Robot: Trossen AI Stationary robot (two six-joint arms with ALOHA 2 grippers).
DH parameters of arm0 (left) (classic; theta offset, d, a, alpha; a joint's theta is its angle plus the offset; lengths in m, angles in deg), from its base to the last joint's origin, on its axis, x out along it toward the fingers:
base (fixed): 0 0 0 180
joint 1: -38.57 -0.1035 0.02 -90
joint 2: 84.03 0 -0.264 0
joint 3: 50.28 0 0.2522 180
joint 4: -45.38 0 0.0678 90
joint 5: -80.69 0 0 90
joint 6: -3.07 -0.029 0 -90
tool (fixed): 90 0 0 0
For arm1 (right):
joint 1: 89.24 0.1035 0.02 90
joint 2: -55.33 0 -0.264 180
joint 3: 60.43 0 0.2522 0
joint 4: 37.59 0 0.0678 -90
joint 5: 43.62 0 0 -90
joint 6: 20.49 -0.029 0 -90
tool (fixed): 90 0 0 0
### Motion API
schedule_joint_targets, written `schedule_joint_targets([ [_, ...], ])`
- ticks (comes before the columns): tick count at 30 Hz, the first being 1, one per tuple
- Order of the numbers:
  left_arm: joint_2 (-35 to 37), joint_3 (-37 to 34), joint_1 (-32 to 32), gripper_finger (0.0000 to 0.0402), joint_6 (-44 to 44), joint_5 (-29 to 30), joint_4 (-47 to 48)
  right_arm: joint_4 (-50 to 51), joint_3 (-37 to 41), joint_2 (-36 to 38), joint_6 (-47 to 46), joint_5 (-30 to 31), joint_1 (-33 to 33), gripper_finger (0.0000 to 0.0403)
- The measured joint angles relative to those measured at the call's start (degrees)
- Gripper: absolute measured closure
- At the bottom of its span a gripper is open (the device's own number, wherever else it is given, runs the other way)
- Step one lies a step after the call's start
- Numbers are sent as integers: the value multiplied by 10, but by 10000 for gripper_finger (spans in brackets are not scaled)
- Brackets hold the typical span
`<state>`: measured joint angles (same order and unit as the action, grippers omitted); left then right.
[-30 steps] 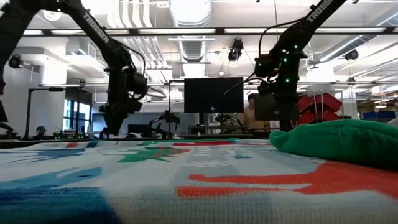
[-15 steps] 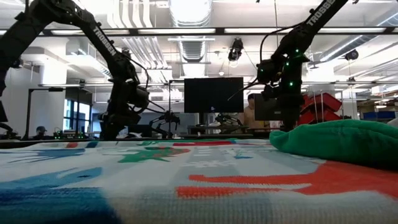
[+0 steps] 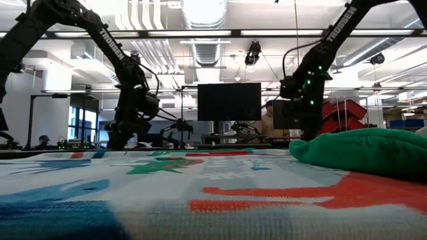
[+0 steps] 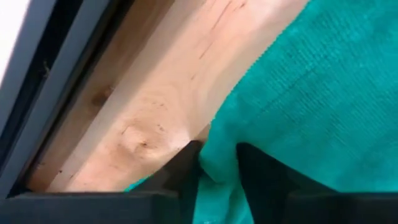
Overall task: Roll towel
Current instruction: Fold the green microfiber towel
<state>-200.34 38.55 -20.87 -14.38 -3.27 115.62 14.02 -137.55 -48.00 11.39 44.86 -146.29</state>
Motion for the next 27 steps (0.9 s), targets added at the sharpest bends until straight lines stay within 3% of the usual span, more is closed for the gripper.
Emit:
schedule_joint_targets([
  [9, 0, 0, 0, 394, 0, -1, 0, -19, 0, -5, -19, 15, -21, 148],
  [15, 0, -1, 0, 396, 0, 0, -2, 17, 0, 55, -58, 25, -30, 159],
  [19, 0, -1, 0, 397, 0, 4, -4, 27, 3, 54, -105, 80, -35, 158],
  [24, 0, -2, 0, 397, 1, 5, -5, 34, 18, 39, -137, 61, -37, 149],
  [27, 0, -2, 0, 397, 2, 6, -6, 35, 22, 31, -171, 86, -45, 147],
])
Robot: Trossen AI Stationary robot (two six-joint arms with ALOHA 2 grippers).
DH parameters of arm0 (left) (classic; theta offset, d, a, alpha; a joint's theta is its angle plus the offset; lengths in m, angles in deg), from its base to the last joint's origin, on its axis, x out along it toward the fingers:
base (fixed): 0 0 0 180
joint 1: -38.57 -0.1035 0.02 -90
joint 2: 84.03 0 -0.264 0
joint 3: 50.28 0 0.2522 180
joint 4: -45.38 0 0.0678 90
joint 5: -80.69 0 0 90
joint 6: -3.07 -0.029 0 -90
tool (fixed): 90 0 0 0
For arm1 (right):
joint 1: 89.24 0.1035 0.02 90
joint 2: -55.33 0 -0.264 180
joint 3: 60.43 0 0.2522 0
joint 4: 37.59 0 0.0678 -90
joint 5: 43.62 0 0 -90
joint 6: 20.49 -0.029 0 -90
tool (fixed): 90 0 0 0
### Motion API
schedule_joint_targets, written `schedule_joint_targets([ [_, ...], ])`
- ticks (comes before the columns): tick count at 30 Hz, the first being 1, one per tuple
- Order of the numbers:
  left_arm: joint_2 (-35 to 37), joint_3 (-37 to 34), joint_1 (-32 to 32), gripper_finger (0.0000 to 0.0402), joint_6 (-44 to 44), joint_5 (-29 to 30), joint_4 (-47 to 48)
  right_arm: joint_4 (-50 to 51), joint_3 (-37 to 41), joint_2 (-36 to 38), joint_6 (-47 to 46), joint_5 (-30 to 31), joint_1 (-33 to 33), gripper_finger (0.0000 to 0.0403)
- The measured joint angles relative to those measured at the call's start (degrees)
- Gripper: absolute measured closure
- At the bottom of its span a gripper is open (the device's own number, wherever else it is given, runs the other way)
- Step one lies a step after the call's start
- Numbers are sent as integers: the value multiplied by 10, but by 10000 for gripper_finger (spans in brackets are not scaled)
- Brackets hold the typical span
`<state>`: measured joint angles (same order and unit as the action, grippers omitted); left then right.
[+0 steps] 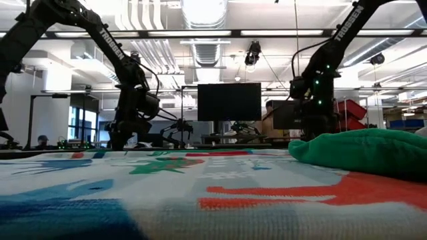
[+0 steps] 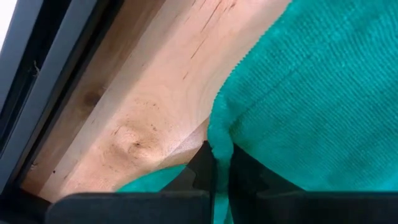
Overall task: Roll towel
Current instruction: Fold the green microfiber towel
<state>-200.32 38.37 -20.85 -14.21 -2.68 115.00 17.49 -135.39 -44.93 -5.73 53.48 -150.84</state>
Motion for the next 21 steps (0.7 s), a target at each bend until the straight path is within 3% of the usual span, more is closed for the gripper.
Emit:
schedule_joint_targets([
  [3, 0, 0, 0, 397, 0, 2, -1, -1, 2, -6, -24, 4, -13, 152],
  [12, 0, 0, 0, 397, -12, 3, -2, -2, 2, -45, -22, -87, -19, 214],
  [18, 2, 0, 1, 397, -30, 3, -2, -2, 4, -39, 12, -109, -16, 319],
  [21, 8, 7, 1, 397, -33, 3, 2, -1, 6, -19, 10, -84, -15, 383],
])
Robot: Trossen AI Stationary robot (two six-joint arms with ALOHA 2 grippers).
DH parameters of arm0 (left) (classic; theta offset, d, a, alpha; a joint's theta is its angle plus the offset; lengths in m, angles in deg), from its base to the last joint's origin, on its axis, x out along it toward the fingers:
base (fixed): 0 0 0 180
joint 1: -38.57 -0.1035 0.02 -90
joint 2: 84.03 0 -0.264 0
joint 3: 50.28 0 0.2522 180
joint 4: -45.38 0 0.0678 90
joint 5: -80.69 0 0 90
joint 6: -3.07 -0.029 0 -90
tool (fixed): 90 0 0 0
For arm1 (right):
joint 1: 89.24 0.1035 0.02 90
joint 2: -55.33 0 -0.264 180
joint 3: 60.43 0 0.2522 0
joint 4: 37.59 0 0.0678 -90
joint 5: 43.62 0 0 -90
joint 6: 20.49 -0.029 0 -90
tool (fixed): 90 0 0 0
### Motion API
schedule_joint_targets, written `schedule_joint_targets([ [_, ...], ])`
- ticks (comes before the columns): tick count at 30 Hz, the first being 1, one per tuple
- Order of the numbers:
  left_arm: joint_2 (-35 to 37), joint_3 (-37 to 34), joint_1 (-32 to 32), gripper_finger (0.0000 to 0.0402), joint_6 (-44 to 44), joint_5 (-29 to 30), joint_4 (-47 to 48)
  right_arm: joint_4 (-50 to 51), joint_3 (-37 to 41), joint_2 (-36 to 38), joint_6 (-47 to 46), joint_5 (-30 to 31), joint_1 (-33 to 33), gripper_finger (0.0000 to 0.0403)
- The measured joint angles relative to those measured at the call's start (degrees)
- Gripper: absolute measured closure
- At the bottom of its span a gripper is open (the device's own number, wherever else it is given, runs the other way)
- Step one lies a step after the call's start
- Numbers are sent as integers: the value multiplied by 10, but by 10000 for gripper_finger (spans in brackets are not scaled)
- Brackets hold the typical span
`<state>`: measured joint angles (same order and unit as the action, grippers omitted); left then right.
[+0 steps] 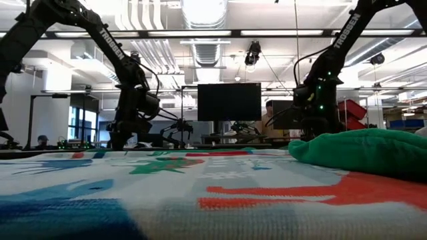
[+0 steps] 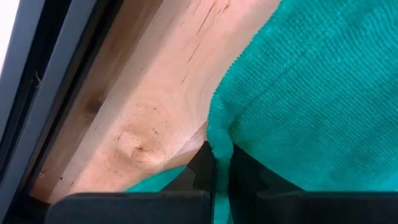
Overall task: Roll towel
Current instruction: Fold the green microfiber towel
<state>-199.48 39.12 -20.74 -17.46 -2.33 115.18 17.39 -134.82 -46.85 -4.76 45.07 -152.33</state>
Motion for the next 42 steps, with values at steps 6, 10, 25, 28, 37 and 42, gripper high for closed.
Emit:
schedule_joint_targets([
  [6, 39, 10, 0, 401, -3, -1, -18, 16, 2, 79, -15, 47, 1, 388],
  [10, 75, 10, 0, 401, -5, -48, -10, 21, 6, 145, -5, 44, 10, 397],
  [25, 243, -17, 27, 401, 45, -48, 64, 84, 68, 350, 18, 8, 32, 399],
  [28, 284, -30, 37, 401, 64, -48, 88, 85, 78, 374, 28, 9, 44, 399],
  [37, 401, -57, 48, 401, 114, 8, 83, 67, 60, 444, 37, 71, 77, 400],
  [42, 449, -61, 59, 401, 138, -8, 85, 95, 59, 461, 23, 53, 93, 400],
])
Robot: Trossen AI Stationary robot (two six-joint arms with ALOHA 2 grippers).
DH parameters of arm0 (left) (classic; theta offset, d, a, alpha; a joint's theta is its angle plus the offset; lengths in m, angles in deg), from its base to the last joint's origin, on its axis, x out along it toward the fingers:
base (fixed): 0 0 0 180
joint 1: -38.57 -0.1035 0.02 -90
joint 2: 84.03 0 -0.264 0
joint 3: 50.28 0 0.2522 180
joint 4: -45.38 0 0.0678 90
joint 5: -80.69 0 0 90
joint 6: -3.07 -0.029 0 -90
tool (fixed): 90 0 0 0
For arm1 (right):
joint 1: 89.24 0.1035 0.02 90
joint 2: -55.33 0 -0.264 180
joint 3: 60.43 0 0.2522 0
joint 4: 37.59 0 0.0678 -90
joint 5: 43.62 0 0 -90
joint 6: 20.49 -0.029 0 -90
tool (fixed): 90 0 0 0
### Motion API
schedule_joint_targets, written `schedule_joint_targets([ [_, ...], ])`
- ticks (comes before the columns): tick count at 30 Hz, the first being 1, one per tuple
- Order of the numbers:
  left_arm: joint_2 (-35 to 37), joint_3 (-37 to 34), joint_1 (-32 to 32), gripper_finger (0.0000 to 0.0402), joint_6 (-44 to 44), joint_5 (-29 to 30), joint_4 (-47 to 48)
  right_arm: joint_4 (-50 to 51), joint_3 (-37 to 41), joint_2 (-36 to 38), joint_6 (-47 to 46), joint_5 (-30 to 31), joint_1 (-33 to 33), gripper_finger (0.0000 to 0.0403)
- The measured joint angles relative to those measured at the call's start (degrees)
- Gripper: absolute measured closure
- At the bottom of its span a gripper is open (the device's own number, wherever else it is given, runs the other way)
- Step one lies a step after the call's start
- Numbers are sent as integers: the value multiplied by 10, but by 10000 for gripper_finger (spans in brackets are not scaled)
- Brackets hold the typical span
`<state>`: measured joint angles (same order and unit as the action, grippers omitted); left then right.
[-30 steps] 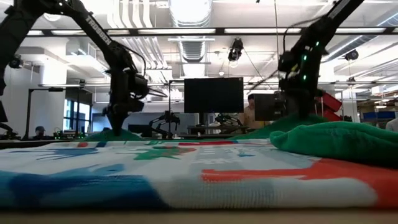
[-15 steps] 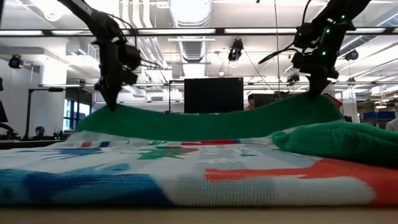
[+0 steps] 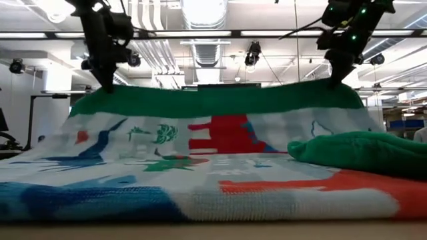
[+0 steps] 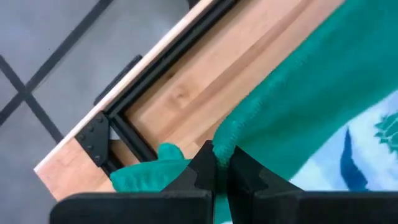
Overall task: Roll towel
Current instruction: Fold the green microfiber towel
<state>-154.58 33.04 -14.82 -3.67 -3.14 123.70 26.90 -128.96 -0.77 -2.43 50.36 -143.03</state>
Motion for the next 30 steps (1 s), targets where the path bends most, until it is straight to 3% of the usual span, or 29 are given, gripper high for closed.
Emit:
schedule_joint_targets([
  [11, 76, -45, 80, 401, 60, -26, 33, 115, -11, 61, -69, -10, 128, 400],
  [21, 151, -110, 179, 401, 122, -28, 88, 260, -37, 127, -203, -14, 245, 400],
  [30, 233, -139, 214, 401, 184, -64, 118, 286, -37, 155, -308, -30, 322, 400],
])
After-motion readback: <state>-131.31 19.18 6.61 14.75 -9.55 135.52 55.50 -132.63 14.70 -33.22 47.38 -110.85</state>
